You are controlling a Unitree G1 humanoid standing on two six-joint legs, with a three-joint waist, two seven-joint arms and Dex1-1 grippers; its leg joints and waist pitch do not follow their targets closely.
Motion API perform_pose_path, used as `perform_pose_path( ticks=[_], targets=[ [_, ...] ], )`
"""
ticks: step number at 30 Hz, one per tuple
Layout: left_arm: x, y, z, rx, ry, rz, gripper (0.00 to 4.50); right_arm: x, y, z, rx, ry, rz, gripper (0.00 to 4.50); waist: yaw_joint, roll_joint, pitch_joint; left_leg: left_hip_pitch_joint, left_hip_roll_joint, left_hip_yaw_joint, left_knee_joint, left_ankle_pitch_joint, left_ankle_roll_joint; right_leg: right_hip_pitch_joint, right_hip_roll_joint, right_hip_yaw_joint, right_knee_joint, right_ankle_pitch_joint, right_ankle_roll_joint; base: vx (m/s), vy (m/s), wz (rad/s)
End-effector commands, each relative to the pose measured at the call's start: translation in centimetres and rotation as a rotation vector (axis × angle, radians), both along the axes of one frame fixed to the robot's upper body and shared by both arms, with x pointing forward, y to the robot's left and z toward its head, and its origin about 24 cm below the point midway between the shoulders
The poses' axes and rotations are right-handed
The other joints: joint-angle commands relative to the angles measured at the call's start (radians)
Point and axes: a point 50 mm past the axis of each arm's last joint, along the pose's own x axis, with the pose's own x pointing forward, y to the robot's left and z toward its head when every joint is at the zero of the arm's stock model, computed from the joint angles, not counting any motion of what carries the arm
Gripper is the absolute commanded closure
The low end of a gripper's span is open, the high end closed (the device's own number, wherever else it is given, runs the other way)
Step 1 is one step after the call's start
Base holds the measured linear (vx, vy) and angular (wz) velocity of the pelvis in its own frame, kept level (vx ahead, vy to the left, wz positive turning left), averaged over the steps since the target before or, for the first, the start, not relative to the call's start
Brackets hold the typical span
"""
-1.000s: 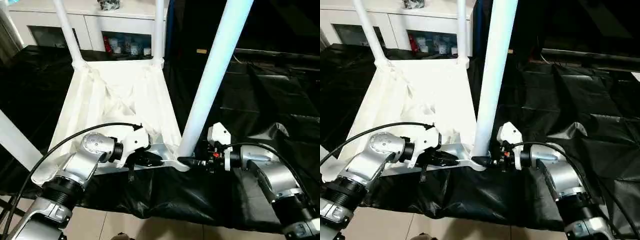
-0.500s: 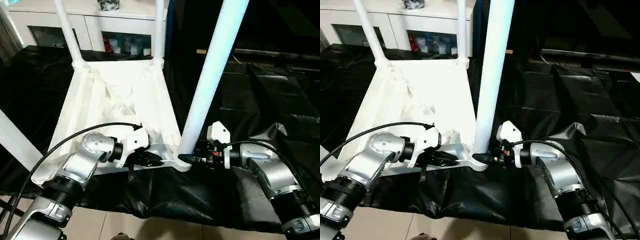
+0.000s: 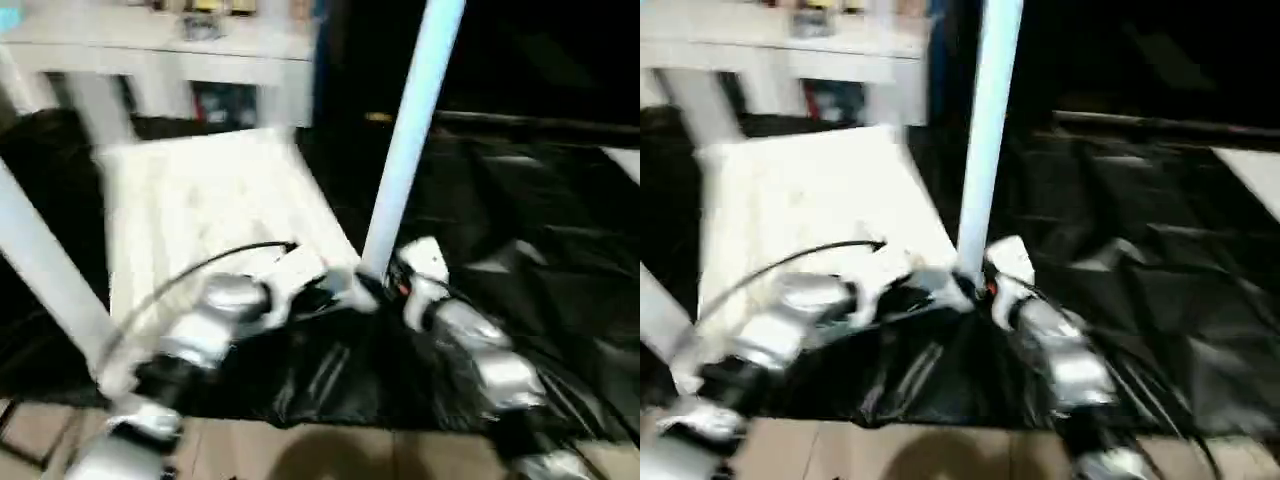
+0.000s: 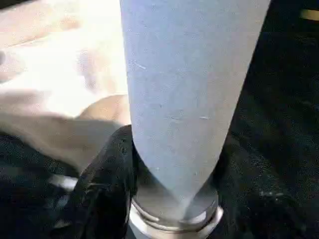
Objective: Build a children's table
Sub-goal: Rotate leg to tighten
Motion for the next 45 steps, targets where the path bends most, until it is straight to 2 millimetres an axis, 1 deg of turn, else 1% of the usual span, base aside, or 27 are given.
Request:
perform_pose_path(
  ticks=[1,2,4,6,7,8,10,13,14,15,16,17,19,20,22,25,26,27,30,31,32,33,34,36,38,41,45],
  targets=[
    [-0.3,-3.6,0.9,-0.045,-0.027,-0.085,4.5,-0.5,3.0,-1.1,0.018,0.079,0.05,2.55,-0.006,0.01,-0.037,0.01,0.032,-0.029,-0.099,-0.499,-0.074,0.004,-0.053,0.032,-0.099,-0.433,-0.115,0.0,0.0,0.0],
    [-0.3,-3.9,1.0,-0.042,-0.043,-0.092,4.5,-0.3,3.7,-0.7,0.021,0.059,0.064,2.55,-0.007,0.007,-0.038,0.012,0.029,-0.026,-0.097,-0.495,-0.065,0.002,-0.052,0.036,-0.099,-0.404,-0.131,0.0,0.0,0.0],
    [-0.4,-4.0,1.1,-0.039,-0.051,-0.1,4.5,-0.2,4.2,-0.3,0.026,0.028,0.079,2.55,-0.004,0.01,-0.04,0.011,0.031,-0.022,-0.096,-0.467,-0.053,-0.001,-0.053,0.041,-0.096,-0.361,-0.143,0.0,0.0,0.0],
    [-0.4,-4.0,1.1,-0.039,-0.055,-0.116,4.5,-0.2,4.2,0.0,0.041,0.019,0.087,2.55,-0.002,0.008,-0.039,0.008,0.031,-0.017,-0.097,-0.449,-0.043,0.001,-0.051,0.043,-0.094,-0.33,-0.151,0.0,0.0,0.0],
    [-0.5,-4.0,1.2,-0.039,-0.057,-0.121,4.5,-0.2,4.3,0.0,0.048,0.016,0.085,1.99,-0.002,0.007,-0.039,0.008,0.03,-0.015,-0.096,-0.445,-0.039,0.001,-0.051,0.043,-0.095,-0.334,-0.15,0.0,0.0,0.0],
    [-0.5,-3.7,1.2,-0.035,-0.056,-0.138,4.5,-0.2,4.1,0.2,0.067,0.013,0.093,1.85,0.0,0.006,-0.038,0.011,0.03,-0.013,-0.094,-0.442,-0.031,-0.003,-0.053,0.045,-0.099,-0.36,-0.147,0.0,0.0,0.0],
    [-0.6,-3.1,1.2,-0.03,-0.046,-0.155,4.5,-0.3,3.6,0.4,0.077,0.009,0.109,1.8,0.002,0.006,-0.04,0.009,0.031,-0.013,-0.095,-0.43,-0.026,-0.002,-0.054,0.046,-0.099,-0.365,-0.144,0.0,0.0,0.0],
    [-0.7,-1.8,1.2,-0.022,-0.043,-0.189,4.5,-0.4,2.1,0.9,0.066,-0.008,0.156,1.48,0.003,0.007,-0.043,0.006,0.033,-0.01,-0.095,-0.393,-0.019,0.0,-0.051,0.047,-0.095,-0.318,-0.153,0.0,0.0,0.0],
    [-0.8,-1.1,1.3,-0.02,-0.033,-0.215,4.5,-0.5,1.0,1.2,0.036,-0.019,0.202,1.42,0.006,0.006,-0.046,0.003,0.035,-0.007,-0.092,-0.359,-0.007,0.003,-0.05,0.049,-0.089,-0.268,-0.169,0.0,0.0,0.0],
    [-0.8,-1.1,1.3,-0.02,-0.033,-0.215,4.5,-0.5,1.0,1.2,0.036,-0.019,0.202,1.42,0.008,0.005,-0.048,0.002,0.035,-0.006,-0.091,-0.341,-0.002,0.005,-0.049,0.049,-0.087,-0.247,-0.175,0.0,0.0,0.0],
    [-0.8,-1.1,1.3,-0.02,-0.033,-0.215,4.5,-0.5,1.0,1.2,0.036,-0.019,0.202,1.42,0.011,0.008,-0.054,0.004,0.036,-0.001,-0.085,-0.294,0.007,0.003,-0.049,0.05,-0.08,-0.178,-0.198,0.0,0.0,0.0],
    [-0.9,-0.9,1.3,-0.02,-0.029,-0.228,4.5,-0.6,0.5,1.3,0.019,-0.022,0.224,1.21,0.017,0.008,-0.059,0.003,0.036,0.003,-0.079,-0.231,0.017,0.006,-0.048,0.05,-0.07,-0.088,-0.221,0.054,-0.031,0.04],
    [-1.0,-0.5,1.3,-0.017,-0.031,-0.256,4.5,-0.7,-0.2,1.5,-0.013,-0.027,0.265,1.11,0.023,0.004,-0.064,-0.007,0.033,0.004,-0.073,-0.141,0.038,0.016,-0.045,0.048,-0.056,0.026,-0.236,0.053,-0.026,0.01],
    [-1.2,0.0,1.4,-0.015,-0.027,-0.293,4.5,-0.9,-0.9,1.6,-0.031,-0.026,0.322,1.11,0.031,0.007,-0.064,-0.006,0.032,0.007,-0.069,-0.092,0.067,0.014,-0.042,0.044,-0.048,0.113,-0.256,0.0,0.0,0.0],
    [-1.4,0.4,1.5,-0.013,-0.022,-0.324,4.5,-1.2,-1.5,1.8,-0.045,-0.023,0.371,1.11,0.035,0.006,-0.063,-0.007,0.032,0.009,-0.066,-0.094,0.079,0.016,-0.042,0.044,-0.045,0.135,-0.269,0.0,0.0,0.0],
    [-1.8,1.4,1.7,-0.006,0.006,-0.389,4.5,-1.9,-2.6,2.2,-0.064,-0.012,0.514,1.11,0.038,0.006,-0.063,-0.005,0.034,0.009,-0.067,-0.11,0.083,0.019,-0.043,0.042,-0.046,0.115,-0.275,0.0,0.0,0.0],
    [-1.8,1.4,1.7,-0.006,0.006,-0.389,4.5,-1.9,-2.6,2.2,-0.064,-0.012,0.514,1.11,0.039,0.006,-0.062,-0.004,0.036,0.009,-0.069,-0.122,0.081,0.019,-0.044,0.042,-0.047,0.097,-0.274,0.0,0.0,0.0],
    [-2.0,2.2,1.7,0.009,0.031,-0.436,4.5,-2.4,-3.1,2.4,-0.078,0.003,0.609,1.11,0.04,0.007,-0.06,-0.002,0.037,0.009,-0.071,-0.143,0.074,0.017,-0.043,0.041,-0.049,0.066,-0.274,0.0,0.0,0.0],
    [-2.2,2.6,1.7,0.014,0.049,-0.46,4.5,-2.7,-3.4,2.7,-0.077,0.015,0.661,1.11,0.046,0.006,-0.056,0.0,0.04,0.011,-0.074,-0.181,0.056,0.016,-0.045,0.043,-0.054,0.0,-0.269,0.0,0.0,0.0],
    [-2.1,2.8,1.8,0.019,0.051,-0.467,4.5,-2.8,-3.5,2.9,-0.075,0.017,0.688,1.11,0.046,0.001,-0.055,0.0,0.04,0.012,-0.075,-0.191,0.052,0.015,-0.044,0.043,-0.056,-0.021,-0.266,0.0,0.0,0.0],
    [-2.1,2.8,1.8,0.019,0.051,-0.467,4.5,-2.8,-3.5,2.9,-0.075,0.017,0.688,1.11,0.049,0.003,-0.054,0.001,0.041,0.012,-0.076,-0.202,0.045,0.013,-0.047,0.045,-0.058,-0.045,-0.262,0.0,0.0,0.0],
    [-2.1,2.9,1.8,0.021,0.051,-0.474,4.5,-2.8,-3.6,3.0,-0.074,0.02,0.709,1.38,0.05,0.003,-0.054,0.002,0.041,0.012,-0.076,-0.206,0.041,0.012,-0.048,0.045,-0.058,-0.056,-0.26,0.0,0.0,0.0],
    [-2.1,3.0,1.8,0.027,0.054,-0.487,4.5,-2.9,-3.7,3.2,-0.077,0.025,0.736,1.38,0.052,-0.003,-0.055,0.003,0.041,0.012,-0.076,-0.207,0.037,0.013,-0.047,0.045,-0.059,-0.064,-0.257,0.0,0.0,0.0],
    [-2.1,3.1,1.9,0.029,0.059,-0.497,4.5,-3.0,-3.8,3.2,-0.08,0.042,0.77,1.38,0.055,-0.001,-0.055,0.0,0.041,0.012,-0.075,-0.196,0.038,0.014,-0.047,0.045,-0.058,-0.066,-0.254,0.0,0.0,0.0],
    [-2.1,3.1,1.9,0.03,0.062,-0.506,4.5,-3.1,-3.8,3.2,-0.09,0.055,0.8,1.75,0.055,-0.002,-0.056,0.0,0.04,0.013,-0.074,-0.182,0.039,0.013,-0.047,0.045,-0.055,-0.052,-0.255,0.0,0.0,0.0],
    [-2.0,3.1,2.0,0.027,0.062,-0.511,4.5,-3.1,-3.7,3.1,-0.103,0.063,0.823,1.87,0.056,-0.004,-0.058,-0.001,0.04,0.013,-0.072,-0.164,0.044,0.014,-0.046,0.044,-0.052,-0.031,-0.26,0.0,0.0,0.0],
    [-1.9,3.1,2.0,0.025,0.062,-0.511,4.5,-3.2,-3.5,3.0,-0.108,0.065,0.834,2.27,0.057,-0.004,-0.058,-0.002,0.039,0.014,-0.07,-0.151,0.05,0.014,-0.046,0.043,-0.05,-0.015,-0.264,0.0,0.0,0.0]
  ],
)
